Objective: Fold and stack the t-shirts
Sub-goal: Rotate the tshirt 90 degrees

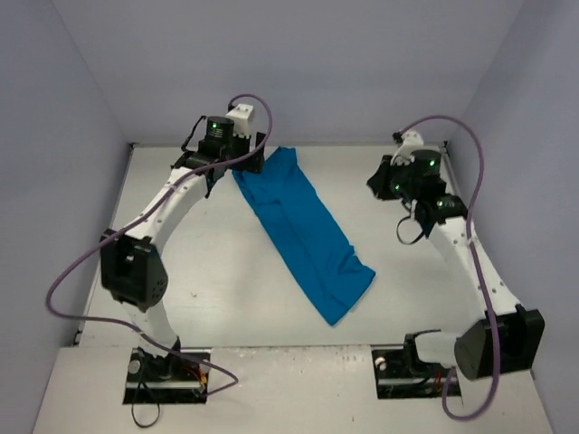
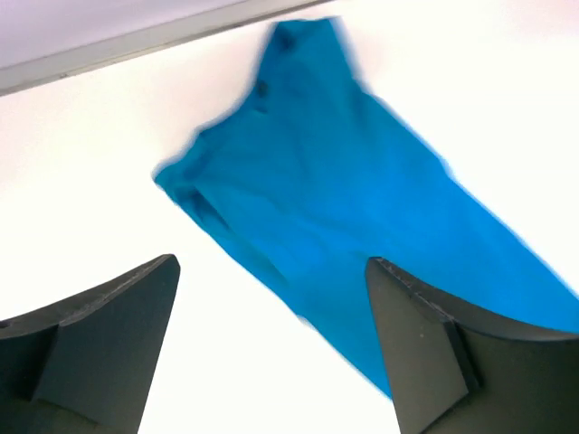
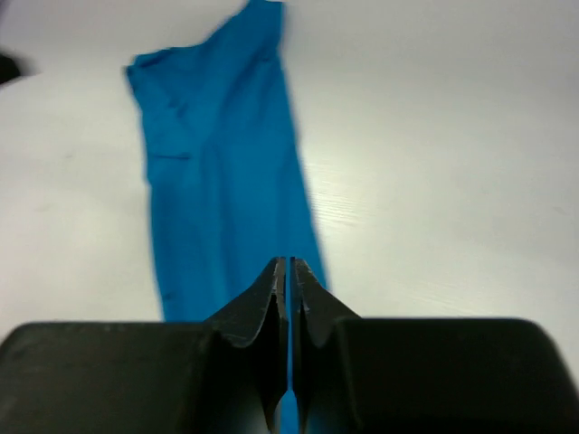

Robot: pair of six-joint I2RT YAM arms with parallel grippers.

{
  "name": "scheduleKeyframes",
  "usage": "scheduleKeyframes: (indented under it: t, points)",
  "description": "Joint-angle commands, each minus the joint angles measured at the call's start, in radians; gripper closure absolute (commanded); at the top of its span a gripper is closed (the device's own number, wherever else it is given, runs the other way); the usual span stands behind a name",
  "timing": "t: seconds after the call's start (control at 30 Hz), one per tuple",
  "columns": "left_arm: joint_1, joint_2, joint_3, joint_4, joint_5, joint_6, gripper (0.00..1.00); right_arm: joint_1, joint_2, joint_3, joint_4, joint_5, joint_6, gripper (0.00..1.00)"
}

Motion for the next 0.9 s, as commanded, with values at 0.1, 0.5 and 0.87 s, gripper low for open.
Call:
scheduleKeyframes:
  t: [0.1, 0.5, 0.87]
  points:
    - [-0.393, -0.263, -0.34, 0.044, -0.127, -0.019, 0.39, -0.352, 0.263, 0.105, -0.01, -0.142, -0.044, 1.0]
    - [-0.668, 0.006, -0.257, 0.048, -0.075, -0.16, 0.76, -0.525, 0.378, 0.222, -0.008, -0.245, 0.044, 1.0]
    - [-0.73, 0.116, -0.283, 0.069, 0.028, -0.189, 0.81, -0.527, 0.414, 0.26, -0.008, -0.274, 0.019, 1.0]
